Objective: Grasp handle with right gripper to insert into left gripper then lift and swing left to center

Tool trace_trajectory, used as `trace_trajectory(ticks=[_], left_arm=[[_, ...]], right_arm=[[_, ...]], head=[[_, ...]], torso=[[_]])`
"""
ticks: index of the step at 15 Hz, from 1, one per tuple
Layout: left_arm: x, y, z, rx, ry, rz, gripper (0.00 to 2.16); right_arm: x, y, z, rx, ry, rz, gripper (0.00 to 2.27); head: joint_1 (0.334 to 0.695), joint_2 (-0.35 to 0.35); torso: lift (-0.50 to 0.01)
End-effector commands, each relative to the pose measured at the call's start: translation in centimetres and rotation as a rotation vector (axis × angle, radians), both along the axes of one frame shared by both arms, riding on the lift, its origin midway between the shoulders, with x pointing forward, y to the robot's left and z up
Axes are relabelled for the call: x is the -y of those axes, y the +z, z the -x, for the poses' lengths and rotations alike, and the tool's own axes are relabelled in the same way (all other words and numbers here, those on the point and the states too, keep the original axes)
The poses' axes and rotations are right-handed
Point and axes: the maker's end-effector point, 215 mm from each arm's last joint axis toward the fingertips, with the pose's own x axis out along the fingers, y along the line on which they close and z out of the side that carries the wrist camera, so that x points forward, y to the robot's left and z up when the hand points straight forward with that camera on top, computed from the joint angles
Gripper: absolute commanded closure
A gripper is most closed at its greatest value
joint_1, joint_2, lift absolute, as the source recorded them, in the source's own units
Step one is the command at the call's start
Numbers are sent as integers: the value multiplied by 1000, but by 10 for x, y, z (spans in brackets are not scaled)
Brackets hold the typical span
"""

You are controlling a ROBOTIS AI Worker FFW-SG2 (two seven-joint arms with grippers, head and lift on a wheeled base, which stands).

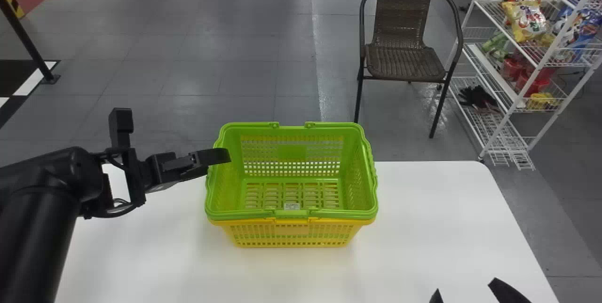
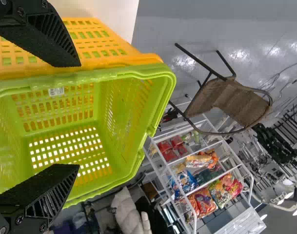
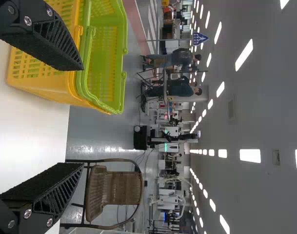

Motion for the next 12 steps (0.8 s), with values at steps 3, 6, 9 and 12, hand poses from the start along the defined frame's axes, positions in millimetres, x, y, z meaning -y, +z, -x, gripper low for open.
trace_trajectory(ticks=[3, 6, 9, 12], left_arm=[[3, 14, -1, -6, -1, 54, 60], [8, 26, 2, -27, -9, 120, 60], [16, 43, 4, -32, -25, 190, 60], [22, 55, 1, -15, -35, 225, 60]], right_arm=[[1, -1, 1, -2, -3, 1, 120], [3, 0, 1, 2, -6, 2, 120], [4, 0, 0, 4, -7, 3, 120], [13, 3, -7, 15, -26, 12, 120]], head=[[695, -29], [695, -33], [695, -42], [695, -53]], torso=[[0], [0], [0], [0]])
